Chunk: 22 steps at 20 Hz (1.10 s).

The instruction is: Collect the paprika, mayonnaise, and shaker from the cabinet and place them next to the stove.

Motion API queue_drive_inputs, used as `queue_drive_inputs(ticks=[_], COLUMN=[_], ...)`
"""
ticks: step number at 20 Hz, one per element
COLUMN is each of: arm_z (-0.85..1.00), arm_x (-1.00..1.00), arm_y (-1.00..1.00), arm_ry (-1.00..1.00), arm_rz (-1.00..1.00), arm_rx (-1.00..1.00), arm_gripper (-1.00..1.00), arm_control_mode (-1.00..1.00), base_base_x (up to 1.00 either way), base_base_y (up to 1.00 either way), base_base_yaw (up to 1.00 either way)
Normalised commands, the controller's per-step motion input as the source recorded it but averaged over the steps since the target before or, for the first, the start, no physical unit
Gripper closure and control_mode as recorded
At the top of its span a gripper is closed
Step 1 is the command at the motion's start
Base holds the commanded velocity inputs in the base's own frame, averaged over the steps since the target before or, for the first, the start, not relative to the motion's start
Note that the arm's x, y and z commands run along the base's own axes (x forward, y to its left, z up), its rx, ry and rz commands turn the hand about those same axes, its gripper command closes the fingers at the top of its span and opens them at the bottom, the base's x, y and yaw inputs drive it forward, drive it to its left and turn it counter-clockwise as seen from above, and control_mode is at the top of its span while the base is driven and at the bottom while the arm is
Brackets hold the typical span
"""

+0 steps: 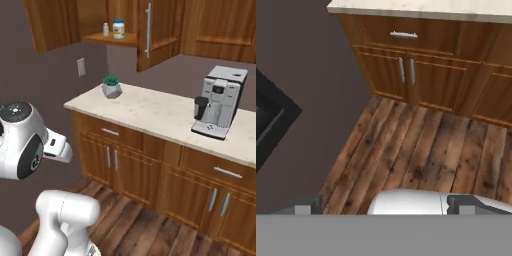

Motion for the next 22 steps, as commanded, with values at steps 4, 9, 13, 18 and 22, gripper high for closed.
queue_drive_inputs(ticks=[4, 9, 13, 18, 22], arm_z=[0.00, 0.00, 0.00, 0.00, 0.00], arm_x=[0.00, 0.00, 0.00, 0.00, 0.00], arm_y=[0.00, 0.00, 0.00, 0.00, 0.00], arm_ry=[0.00, 0.00, 0.00, 0.00, 0.00], arm_rz=[0.00, 0.00, 0.00, 0.00, 0.00], arm_rx=[0.00, 0.00, 0.00, 0.00, 0.00], arm_gripper=[-1.00, -1.00, -1.00, -1.00, -1.00], arm_control_mode=[1.00, 1.00, 1.00, 1.00, 1.00], base_base_x=[0.63, 0.63, 0.52, 0.64, 0.64], base_base_y=[0.23, 0.46, 0.72, 0.38, 0.13], base_base_yaw=[-0.45, -0.39, -0.19, -0.11, -0.07])
